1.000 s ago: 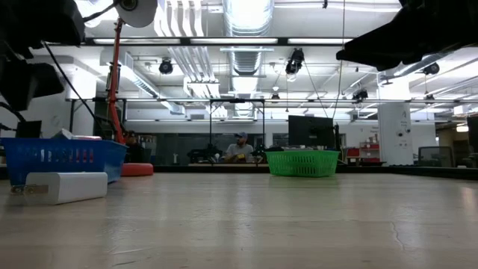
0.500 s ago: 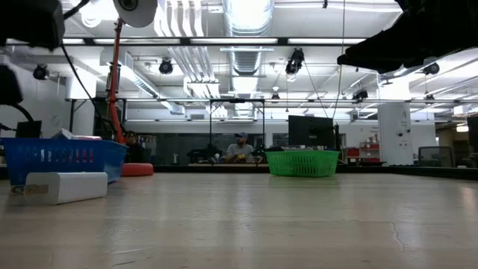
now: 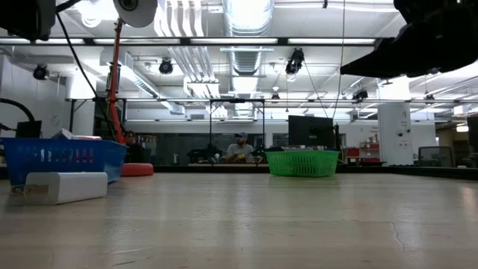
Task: Pick & Place Office items
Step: Put the green charger adapter into the blue basket
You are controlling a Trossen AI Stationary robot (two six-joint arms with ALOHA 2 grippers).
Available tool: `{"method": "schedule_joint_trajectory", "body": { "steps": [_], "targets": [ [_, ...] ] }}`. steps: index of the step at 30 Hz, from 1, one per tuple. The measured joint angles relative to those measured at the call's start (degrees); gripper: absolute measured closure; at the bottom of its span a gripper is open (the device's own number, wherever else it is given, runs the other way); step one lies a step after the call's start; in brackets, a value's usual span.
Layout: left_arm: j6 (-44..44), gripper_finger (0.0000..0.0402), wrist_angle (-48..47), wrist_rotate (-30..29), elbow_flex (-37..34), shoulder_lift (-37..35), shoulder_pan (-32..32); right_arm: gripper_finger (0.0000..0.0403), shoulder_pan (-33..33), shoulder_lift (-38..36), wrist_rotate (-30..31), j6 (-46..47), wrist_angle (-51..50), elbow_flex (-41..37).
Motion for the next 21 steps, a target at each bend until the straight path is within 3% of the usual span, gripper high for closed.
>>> {"method": "schedule_joint_trajectory", "body": {
  "steps": [9,13,17,21],
  "targets": [
    [-3.0,0.0172,0.2,-4.6,-1.6,-0.1,0.4,0.0172,0.0,0.0,0.0,-1.9,0.0,-0.1],
    [-10.4,0.0172,-0.1,-7.5,-1.6,0.0,1.1,0.0172,0.0,0.0,0.0,-1.8,-0.2,-0.1],
    [-17.8,0.0172,-4.0,-7.5,-1.7,0.4,2.0,0.0172,0.0,0.0,0.0,-1.8,-0.5,-0.1],
    [-19.5,0.0171,-8.0,-5.2,-1.7,1.8,2.0,0.0172,0.0,0.0,0.0,-1.8,-0.5,-0.1]
  ]
}}
